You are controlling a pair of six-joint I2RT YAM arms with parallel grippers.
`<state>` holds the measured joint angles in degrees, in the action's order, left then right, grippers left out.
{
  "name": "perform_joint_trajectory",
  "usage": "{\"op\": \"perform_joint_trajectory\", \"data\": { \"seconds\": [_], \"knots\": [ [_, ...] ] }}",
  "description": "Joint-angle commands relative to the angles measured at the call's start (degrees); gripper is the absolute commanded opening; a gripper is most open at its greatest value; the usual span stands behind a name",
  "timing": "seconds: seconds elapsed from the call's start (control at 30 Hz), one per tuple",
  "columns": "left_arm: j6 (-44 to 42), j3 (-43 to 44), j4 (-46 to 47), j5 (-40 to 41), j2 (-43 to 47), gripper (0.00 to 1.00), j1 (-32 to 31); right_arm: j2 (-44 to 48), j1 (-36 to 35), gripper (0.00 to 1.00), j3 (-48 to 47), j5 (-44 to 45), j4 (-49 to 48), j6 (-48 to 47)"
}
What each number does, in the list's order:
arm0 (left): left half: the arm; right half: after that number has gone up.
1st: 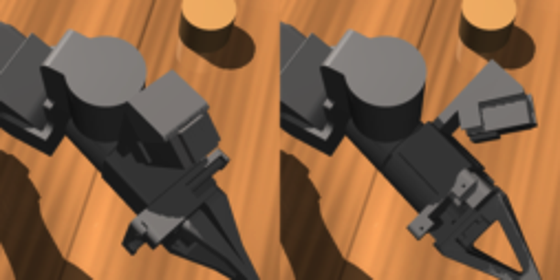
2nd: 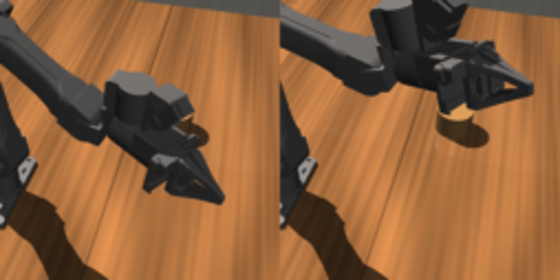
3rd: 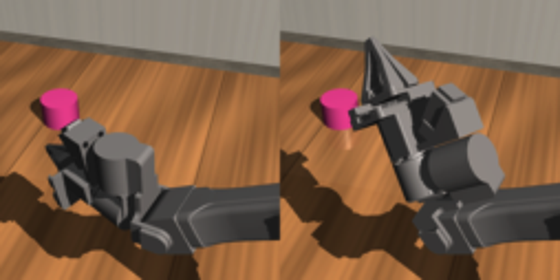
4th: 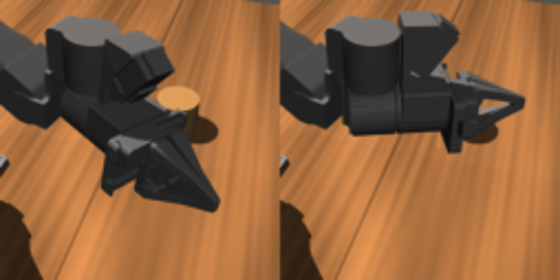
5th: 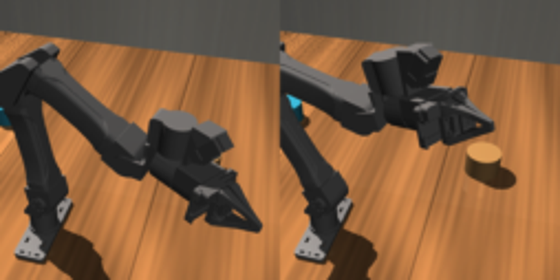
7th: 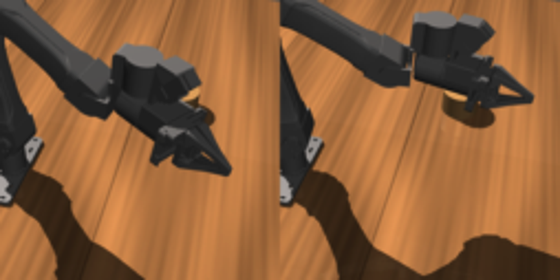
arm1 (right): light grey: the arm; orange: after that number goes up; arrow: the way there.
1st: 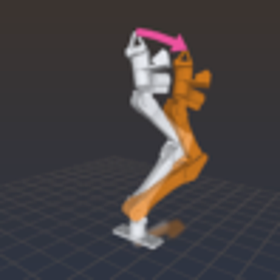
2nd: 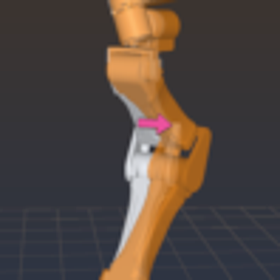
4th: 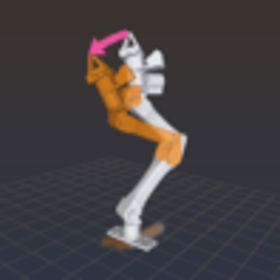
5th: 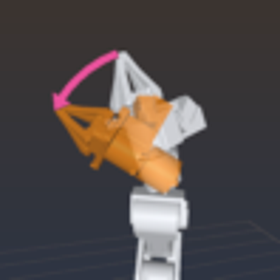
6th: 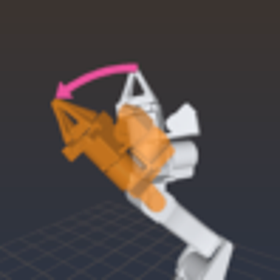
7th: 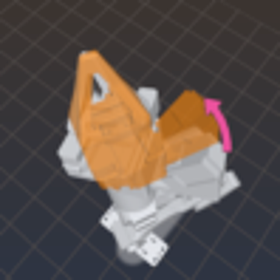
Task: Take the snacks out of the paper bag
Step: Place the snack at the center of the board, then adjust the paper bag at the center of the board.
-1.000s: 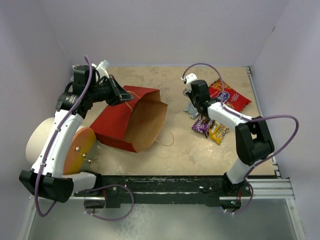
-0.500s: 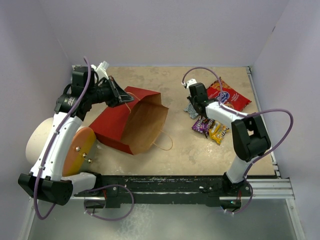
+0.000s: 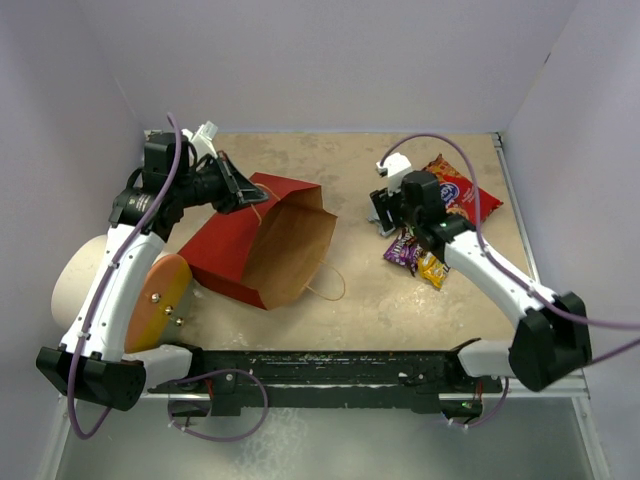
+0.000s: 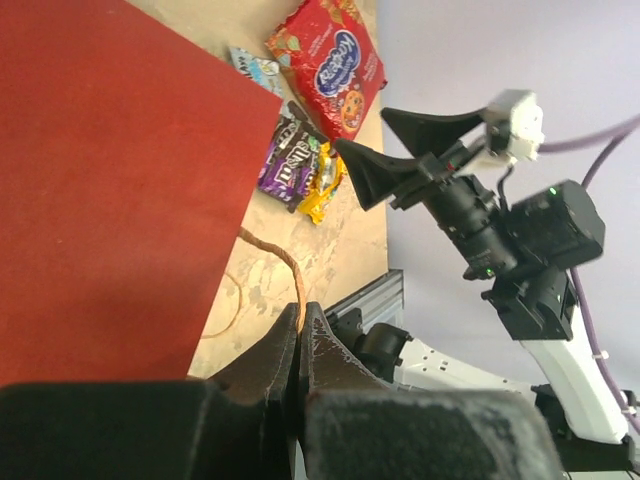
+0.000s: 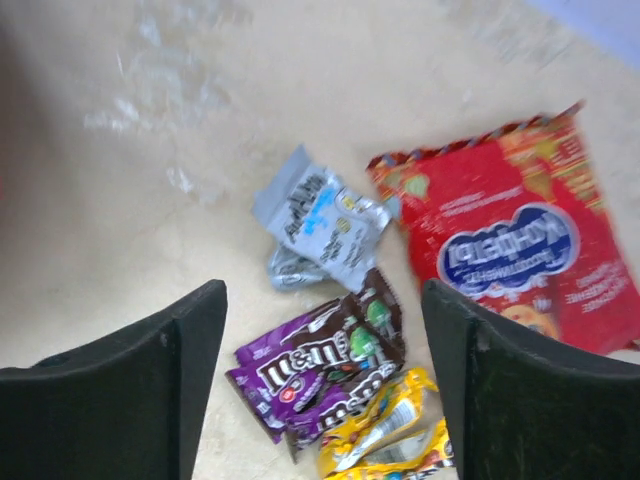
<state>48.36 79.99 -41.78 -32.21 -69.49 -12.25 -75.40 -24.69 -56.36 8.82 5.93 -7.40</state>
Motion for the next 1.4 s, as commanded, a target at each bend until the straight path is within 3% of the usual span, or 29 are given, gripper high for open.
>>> {"op": "perform_joint_trajectory", "data": {
  "seconds": [0.0, 0.03, 0.27, 0.43, 0.6, 0.73, 0.93, 1.03, 1.37],
  "knots": [
    [2.75, 0.34, 6.31, -3.77, -0.1, 0.0, 0.5, 5.39, 0.25, 0.93, 0.23, 2.24, -3.57, -0.12],
    [3.69, 0.29, 7.24, -4.5, -0.47, 0.0, 0.48, 6.06, 0.25, 1.0, -0.22, 3.45, -3.64, 0.38],
    [14.41, -0.66, 19.62, -9.37, -3.2, 0.01, -1.27, 7.63, 0.25, 1.0, -8.02, 9.58, 2.32, 11.1],
    [22.81, 1.71, 28.16, -7.93, -7.2, 0.0, -7.63, 7.06, 0.25, 1.0, -12.84, 13.83, 8.19, 14.88],
    [26.53, 5.97, 32.25, -5.48, -9.61, 0.0, -11.28, 8.95, 0.25, 1.0, -13.42, 16.07, 7.92, 15.25],
    [24.55, 2.81, 27.53, -3.41, -6.16, 0.0, -9.61, 11.36, 0.25, 1.0, -14.14, 15.84, 6.96, 15.75],
    [17.8, -11.82, 15.57, -3.52, 4.79, 0.0, -0.01, 13.95, 0.25, 1.0, -16.4, 12.08, 7.18, 16.67],
    [15.02, -16.81, 10.29, -4.44, 7.42, 0.0, 1.78, 14.59, 0.25, 1.0, -17.41, 9.07, 7.54, 16.85],
    [6.07, -12.06, 0.42, -0.53, 8.6, 0.21, 1.79, 13.56, 0.25, 1.0, -17.91, 5.87, 8.91, 18.68]
  ]
}}
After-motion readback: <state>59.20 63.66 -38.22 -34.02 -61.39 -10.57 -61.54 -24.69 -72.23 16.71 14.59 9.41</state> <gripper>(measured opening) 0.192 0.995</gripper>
